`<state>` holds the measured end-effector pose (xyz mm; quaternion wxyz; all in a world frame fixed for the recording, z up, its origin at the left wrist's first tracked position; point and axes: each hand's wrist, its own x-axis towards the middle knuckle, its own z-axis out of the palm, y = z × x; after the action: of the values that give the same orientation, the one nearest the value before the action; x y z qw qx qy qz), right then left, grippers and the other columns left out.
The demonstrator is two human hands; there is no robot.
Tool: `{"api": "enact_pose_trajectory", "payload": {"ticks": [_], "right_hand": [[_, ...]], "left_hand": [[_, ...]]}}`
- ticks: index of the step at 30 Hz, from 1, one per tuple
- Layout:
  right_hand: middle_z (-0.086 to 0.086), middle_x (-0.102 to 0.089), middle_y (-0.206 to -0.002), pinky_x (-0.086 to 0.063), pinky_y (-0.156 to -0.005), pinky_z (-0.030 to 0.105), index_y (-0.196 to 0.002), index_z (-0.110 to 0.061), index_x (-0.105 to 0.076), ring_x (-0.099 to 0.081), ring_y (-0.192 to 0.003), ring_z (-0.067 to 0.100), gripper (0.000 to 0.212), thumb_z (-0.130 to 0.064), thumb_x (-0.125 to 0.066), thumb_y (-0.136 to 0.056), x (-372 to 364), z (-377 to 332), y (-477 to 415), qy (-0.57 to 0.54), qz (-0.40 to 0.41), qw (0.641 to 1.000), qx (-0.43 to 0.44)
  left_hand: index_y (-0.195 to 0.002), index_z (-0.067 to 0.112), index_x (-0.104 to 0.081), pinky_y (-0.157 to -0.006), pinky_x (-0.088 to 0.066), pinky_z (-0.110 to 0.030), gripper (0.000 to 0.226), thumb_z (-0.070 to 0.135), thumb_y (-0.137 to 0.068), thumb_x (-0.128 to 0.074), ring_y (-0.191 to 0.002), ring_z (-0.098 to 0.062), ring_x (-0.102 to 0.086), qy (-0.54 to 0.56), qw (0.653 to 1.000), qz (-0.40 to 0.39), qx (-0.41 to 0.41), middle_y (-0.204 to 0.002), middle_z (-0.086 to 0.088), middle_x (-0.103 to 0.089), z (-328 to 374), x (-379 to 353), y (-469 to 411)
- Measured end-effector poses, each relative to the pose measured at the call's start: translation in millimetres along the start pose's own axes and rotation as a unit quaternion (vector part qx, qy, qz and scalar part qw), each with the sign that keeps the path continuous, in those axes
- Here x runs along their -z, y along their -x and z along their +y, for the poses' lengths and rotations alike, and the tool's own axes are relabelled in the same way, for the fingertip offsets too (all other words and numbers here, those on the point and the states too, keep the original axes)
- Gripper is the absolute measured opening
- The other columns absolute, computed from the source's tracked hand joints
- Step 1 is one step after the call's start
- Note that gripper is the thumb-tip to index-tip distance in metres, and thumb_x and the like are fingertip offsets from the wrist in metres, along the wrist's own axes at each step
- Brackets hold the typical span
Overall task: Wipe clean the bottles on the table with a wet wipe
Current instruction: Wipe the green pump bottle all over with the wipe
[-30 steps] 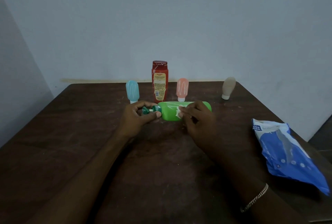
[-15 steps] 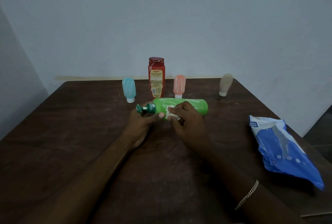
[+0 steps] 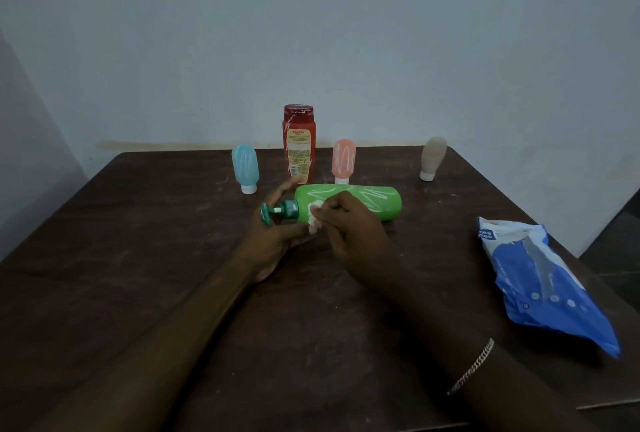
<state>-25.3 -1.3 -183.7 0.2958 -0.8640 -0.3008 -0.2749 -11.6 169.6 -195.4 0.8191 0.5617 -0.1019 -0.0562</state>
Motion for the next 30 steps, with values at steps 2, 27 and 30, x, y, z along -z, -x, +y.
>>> {"api": "enact_pose_trajectory", "payload": {"ticks": [2,27,30], "right_hand": [[0.007,-0.062,-0.097,-0.052,-0.078,0.035,-0.107,-0.005,-0.072,-0.059,-0.086,0.018,0.019,-0.008,-0.062,-0.092,2,6,1,-0.004,0.031,0.999,-0.021],[0.007,-0.062,-0.096,-0.046,-0.075,0.024,-0.105,-0.004,-0.073,-0.058,-0.085,0.017,0.018,-0.004,-0.062,-0.091,4,10,-4,-0.002,0.069,0.996,-0.060],[0.007,-0.062,-0.097,-0.048,-0.077,0.026,-0.105,-0.004,-0.072,-0.057,-0.086,0.015,0.018,-0.009,-0.061,-0.092,3,5,4,0.002,0.017,0.999,-0.028]], "left_hand": [[-0.144,0.026,-0.050,-0.091,-0.057,-0.049,0.083,-0.024,-0.079,-0.061,-0.116,-0.030,-0.066,0.011,1.000,-0.009,0.005,-0.131,-0.003,-0.065,-1,-1,-1],[-0.141,0.018,-0.055,-0.086,-0.060,-0.046,0.076,-0.025,-0.079,-0.061,-0.114,-0.031,-0.067,-0.016,1.000,0.003,-0.009,-0.133,-0.008,-0.059,0,-5,0],[-0.142,0.018,-0.053,-0.086,-0.060,-0.045,0.075,-0.024,-0.080,-0.059,-0.114,-0.032,-0.067,-0.008,1.000,0.009,-0.006,-0.134,-0.009,-0.060,1,-5,2]]}}
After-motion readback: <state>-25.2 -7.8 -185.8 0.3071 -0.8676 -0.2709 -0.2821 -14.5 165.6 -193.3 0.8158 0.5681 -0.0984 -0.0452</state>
